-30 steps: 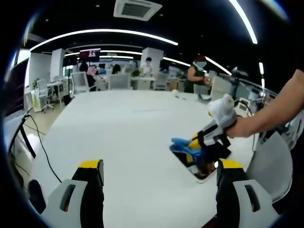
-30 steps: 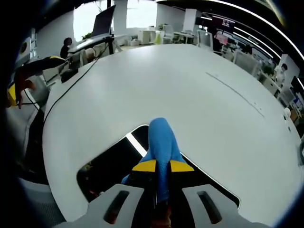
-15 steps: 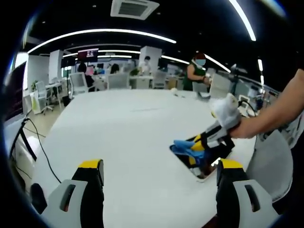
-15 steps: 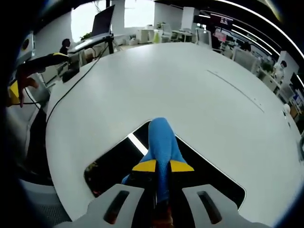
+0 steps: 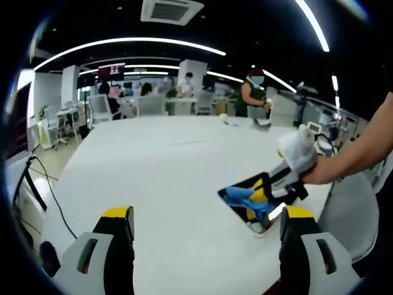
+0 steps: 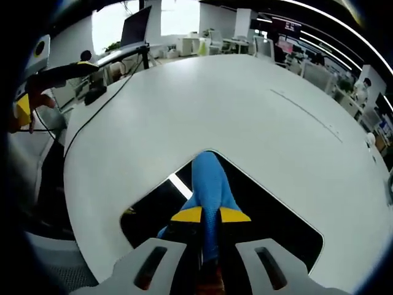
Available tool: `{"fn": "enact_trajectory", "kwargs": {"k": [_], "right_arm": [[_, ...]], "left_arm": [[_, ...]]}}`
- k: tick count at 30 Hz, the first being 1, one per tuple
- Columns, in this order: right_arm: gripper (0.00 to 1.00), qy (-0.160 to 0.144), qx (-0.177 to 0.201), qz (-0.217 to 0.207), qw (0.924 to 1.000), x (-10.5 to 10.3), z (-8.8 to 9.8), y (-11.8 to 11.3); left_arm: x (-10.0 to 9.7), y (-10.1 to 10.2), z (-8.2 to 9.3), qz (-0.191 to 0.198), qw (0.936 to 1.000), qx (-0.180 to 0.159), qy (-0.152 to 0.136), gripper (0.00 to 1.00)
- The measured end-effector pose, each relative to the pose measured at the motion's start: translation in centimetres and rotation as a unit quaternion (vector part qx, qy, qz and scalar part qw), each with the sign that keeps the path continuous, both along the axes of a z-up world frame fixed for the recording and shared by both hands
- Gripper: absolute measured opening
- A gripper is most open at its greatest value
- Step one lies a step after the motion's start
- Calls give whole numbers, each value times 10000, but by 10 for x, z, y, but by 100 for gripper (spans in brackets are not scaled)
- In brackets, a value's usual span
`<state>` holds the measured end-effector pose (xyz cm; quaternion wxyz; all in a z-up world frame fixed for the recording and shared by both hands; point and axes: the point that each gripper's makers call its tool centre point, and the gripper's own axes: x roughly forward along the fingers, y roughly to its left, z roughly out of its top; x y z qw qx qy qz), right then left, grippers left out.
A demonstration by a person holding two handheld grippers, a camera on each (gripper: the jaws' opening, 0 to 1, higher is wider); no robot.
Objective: Wipe the mirror surface with the cleaning cloth until all visible marks leave the cleaned area.
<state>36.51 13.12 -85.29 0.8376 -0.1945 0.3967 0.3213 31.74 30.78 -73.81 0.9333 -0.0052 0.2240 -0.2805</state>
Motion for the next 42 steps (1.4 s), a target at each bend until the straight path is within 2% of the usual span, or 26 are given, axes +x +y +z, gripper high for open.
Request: {"fn": "enact_trajectory", "kwargs": {"k": [42], "right_arm": [[3, 12, 77, 234, 9997, -58, 1, 4]], "left_arm": [[-4, -22, 3, -89, 10000, 21, -20, 100]]}}
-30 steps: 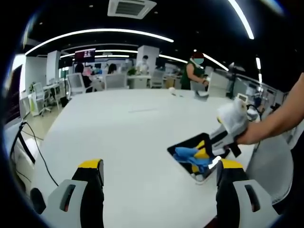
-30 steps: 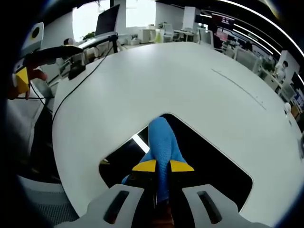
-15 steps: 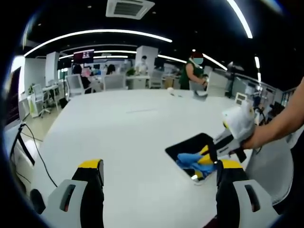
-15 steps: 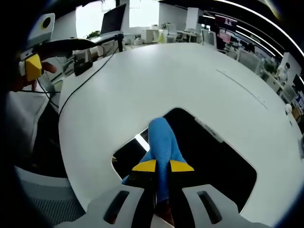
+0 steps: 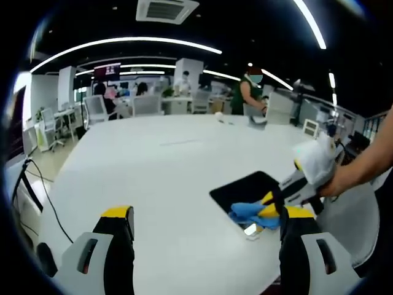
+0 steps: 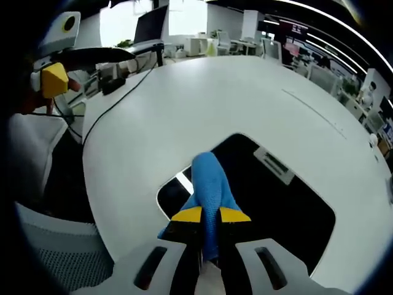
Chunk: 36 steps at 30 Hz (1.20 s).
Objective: Wipe the mirror surface with the cleaning cloth until all visible marks leave the cleaned area.
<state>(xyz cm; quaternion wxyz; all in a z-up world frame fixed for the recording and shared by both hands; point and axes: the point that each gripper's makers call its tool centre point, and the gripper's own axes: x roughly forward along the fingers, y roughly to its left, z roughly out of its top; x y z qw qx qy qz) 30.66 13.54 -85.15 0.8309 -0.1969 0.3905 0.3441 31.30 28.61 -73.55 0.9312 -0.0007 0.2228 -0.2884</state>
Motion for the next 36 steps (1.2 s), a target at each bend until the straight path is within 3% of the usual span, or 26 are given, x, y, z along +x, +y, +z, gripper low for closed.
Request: {"fn": "enact_trajectory", "kwargs": {"k": [12, 19, 36], "right_arm": [[3, 64, 39, 140, 9999, -16, -1, 1], [3, 118, 5, 213, 9997, -14, -2, 1], [3, 171, -68, 347, 9992, -14, -2, 1]], "left_arm": [[-7, -5, 2, 40, 10000, 24, -53, 100], [-16, -13, 3, -2, 9998, -180, -34, 100], [-13, -14, 2, -163, 9998, -43, -79, 100]]}}
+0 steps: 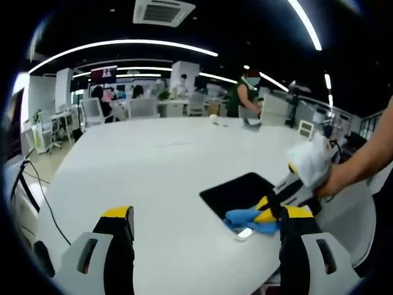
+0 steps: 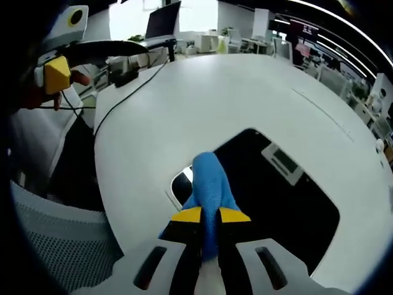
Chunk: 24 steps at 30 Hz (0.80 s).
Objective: Wipe the mirror surface with the cleaning cloth until all visible marks leave the cleaned area.
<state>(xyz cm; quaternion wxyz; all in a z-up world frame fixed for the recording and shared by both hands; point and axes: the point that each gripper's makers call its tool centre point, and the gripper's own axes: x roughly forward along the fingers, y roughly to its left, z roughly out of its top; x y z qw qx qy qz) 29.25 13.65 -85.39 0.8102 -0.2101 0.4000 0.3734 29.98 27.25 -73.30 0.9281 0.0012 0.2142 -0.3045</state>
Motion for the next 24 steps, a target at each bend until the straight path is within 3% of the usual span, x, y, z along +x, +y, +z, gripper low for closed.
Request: {"fn": "enact_trajectory", "kwargs": {"k": [9, 24], "right_arm": [[3, 68, 92, -217, 9997, 0, 0, 0], [3, 142, 216, 60, 9996, 1, 1, -1]], "left_arm": [[1, 0, -2, -3, 10000, 25, 38, 100], [3, -7, -2, 156, 9999, 26, 23, 100]]}}
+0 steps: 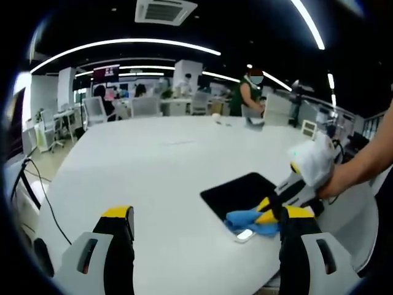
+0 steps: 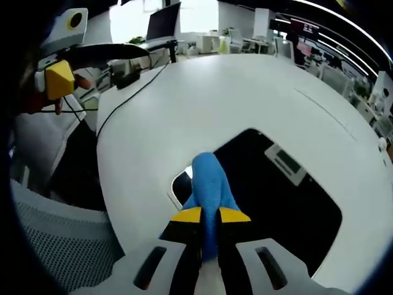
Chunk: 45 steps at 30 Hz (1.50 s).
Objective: Wipe the mirror surface with the cleaning cloth until all visible marks leave the cleaned area.
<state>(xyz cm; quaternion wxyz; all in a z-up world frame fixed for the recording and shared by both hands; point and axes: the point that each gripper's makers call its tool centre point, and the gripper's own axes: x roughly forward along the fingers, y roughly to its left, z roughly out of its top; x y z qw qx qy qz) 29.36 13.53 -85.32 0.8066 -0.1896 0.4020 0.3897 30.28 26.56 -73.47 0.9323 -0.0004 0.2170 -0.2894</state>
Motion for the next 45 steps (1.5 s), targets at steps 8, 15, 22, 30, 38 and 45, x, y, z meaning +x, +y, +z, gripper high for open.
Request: {"fn": "enact_trajectory", "kwargs": {"k": [8, 15, 22, 30, 38, 45], "right_arm": [[3, -19, 37, 159, 9999, -1, -1, 1], [3, 55, 173, 172, 9997, -1, 0, -1], [3, 19, 97, 493, 9987, -2, 0, -4], [3, 27, 23, 785, 9969, -4, 0, -10], [3, 68, 17, 971, 9952, -4, 0, -16], [3, 95, -43, 1102, 9939, -4, -1, -19]], "left_arm": [[-1, -5, 0, 15, 10000, 81, 0, 100], [1, -10, 5, 56, 9999, 103, -42, 100], [3, -13, 8, 180, 9998, 85, -53, 100], [5, -15, 9, 216, 9997, 116, -65, 100], [5, -14, 7, 201, 9997, 159, -4, 100], [8, -16, 7, 193, 9997, 111, -30, 100]]}}
